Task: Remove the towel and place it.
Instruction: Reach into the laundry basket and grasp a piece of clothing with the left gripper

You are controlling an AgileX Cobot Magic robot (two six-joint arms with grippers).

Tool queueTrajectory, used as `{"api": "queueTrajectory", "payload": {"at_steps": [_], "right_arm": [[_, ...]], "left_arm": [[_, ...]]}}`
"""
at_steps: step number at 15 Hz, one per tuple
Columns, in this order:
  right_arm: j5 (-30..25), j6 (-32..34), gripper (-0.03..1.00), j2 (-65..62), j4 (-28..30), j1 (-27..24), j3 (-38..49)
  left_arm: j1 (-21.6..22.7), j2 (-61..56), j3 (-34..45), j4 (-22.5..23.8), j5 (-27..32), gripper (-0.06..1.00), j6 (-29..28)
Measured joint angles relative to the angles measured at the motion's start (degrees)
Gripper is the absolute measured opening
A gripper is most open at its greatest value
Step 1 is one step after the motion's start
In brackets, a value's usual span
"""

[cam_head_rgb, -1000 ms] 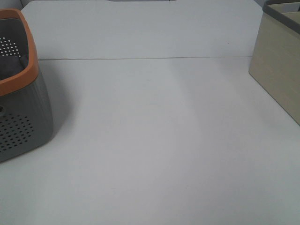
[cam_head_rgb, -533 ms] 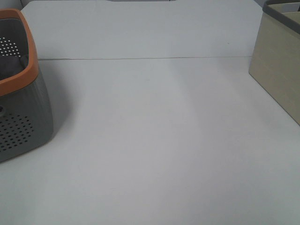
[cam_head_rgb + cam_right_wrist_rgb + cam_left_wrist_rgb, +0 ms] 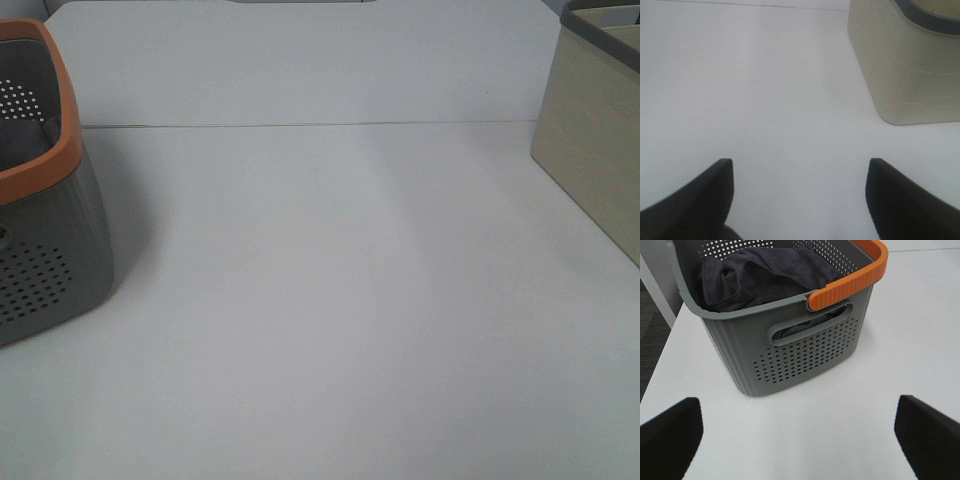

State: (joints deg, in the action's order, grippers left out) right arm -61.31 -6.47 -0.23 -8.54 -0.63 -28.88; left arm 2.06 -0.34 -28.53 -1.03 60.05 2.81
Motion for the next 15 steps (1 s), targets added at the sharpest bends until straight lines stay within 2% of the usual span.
{"api": "queueTrajectory", "payload": {"at_steps": [15], "right_arm": [[0.0, 0.0, 0.66, 0.0, 0.0, 0.0, 0.0]], "left_arm": [[0.0, 0.0, 0.0, 0.0, 0.0, 0.98, -0.2]]}}
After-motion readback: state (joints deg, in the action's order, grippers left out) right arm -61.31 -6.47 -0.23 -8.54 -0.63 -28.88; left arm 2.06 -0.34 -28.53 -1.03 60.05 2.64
